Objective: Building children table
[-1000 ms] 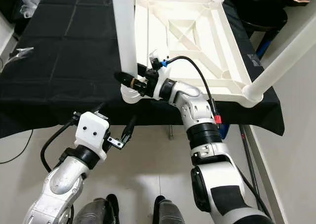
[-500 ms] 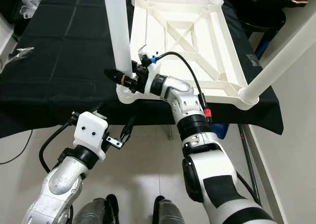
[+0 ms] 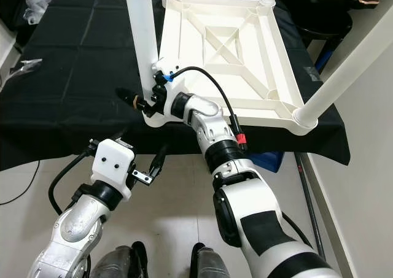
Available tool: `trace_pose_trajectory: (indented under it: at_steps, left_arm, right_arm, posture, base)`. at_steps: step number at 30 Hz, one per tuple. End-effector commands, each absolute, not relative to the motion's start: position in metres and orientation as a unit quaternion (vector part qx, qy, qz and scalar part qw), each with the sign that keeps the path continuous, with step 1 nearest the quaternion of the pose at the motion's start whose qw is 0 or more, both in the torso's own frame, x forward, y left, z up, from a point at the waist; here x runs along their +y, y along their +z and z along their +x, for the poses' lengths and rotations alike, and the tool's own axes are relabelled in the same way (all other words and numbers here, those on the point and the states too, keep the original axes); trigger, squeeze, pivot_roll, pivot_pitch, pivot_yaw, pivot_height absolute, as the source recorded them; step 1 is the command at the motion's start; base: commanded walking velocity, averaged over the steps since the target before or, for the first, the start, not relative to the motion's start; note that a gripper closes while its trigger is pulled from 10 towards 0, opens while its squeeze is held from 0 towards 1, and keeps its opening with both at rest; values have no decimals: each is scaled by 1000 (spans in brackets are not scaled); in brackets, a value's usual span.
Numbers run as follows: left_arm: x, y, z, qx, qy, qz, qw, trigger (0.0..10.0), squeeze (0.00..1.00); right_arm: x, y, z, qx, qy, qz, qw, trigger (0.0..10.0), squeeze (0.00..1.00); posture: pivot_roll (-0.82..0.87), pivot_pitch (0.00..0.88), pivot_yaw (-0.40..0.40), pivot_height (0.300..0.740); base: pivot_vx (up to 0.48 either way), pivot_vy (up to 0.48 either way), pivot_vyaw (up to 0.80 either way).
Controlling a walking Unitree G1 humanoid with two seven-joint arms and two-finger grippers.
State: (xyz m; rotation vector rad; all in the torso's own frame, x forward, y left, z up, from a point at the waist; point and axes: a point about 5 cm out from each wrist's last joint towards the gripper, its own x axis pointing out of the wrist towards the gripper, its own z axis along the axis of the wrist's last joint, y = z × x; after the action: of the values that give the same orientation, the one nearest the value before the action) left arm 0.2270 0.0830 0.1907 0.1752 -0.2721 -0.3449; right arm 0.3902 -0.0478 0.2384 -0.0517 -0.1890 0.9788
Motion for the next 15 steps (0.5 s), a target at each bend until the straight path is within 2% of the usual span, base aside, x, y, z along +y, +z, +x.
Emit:
trace_pose_trajectory:
  at_steps: [1,3,5,8,12,15]
  left_arm:
    - [83,190,224,-133,-170,88,972,10000,0]
    - [84,191,225,-133,-168,89,973,10000,0]
    - [84,191,225,-133,-168,89,973,10000,0]
    - [85,191,226,-134,-165,91,973,10000,0]
    - [85,191,227,-135,-164,91,973,10000,0]
    - [85,192,229,-138,-165,91,972,10000,0]
  right_arm:
    - [-40,238,389,-89,475,-37,875,0,0]
    - [-48,238,394,-92,436,-37,894,0,0]
    - [-48,238,394,-92,436,-37,894,0,0]
    - [-70,232,398,-95,368,-18,925,0,0]
    - [-81,227,400,-94,320,-7,943,0,0]
    - [-96,222,402,-93,218,2,971,0,0]
  posture:
    - [214,225,-86,740]
    - [214,227,-87,740]
    - [214,227,-87,740]
    - [207,230,-81,740]
    - [203,228,-81,740]
    - [200,231,-75,740]
  base:
    - [0,0,0]
    - [0,0,0]
    - [0,0,0]
    - [0,0,0]
    - [0,0,0]
    - [0,0,0]
